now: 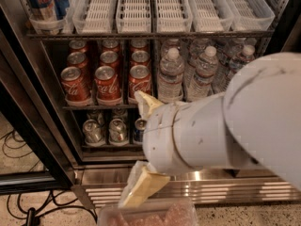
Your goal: Pick redbull can from top shelf of fridge
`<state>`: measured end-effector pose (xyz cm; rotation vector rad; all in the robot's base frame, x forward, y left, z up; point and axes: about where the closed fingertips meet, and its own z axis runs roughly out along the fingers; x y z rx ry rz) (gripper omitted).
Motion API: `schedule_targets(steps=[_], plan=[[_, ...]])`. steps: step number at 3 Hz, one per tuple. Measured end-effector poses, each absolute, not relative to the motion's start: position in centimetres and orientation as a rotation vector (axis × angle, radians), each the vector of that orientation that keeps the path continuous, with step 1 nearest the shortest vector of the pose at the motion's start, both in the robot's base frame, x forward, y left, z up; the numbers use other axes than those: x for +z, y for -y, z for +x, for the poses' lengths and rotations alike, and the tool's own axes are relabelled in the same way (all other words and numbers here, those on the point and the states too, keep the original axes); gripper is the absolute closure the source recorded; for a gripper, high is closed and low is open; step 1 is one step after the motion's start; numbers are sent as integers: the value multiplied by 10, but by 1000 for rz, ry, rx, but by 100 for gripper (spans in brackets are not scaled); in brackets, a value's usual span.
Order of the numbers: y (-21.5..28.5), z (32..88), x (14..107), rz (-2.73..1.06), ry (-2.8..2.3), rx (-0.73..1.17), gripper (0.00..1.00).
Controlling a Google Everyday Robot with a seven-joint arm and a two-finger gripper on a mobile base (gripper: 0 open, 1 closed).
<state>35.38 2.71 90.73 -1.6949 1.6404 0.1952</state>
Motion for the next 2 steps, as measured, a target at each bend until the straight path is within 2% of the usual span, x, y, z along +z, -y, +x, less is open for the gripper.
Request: schedule_targets(steps=[2], plan=[[-97,354,907,-1689,-1530,384,0]])
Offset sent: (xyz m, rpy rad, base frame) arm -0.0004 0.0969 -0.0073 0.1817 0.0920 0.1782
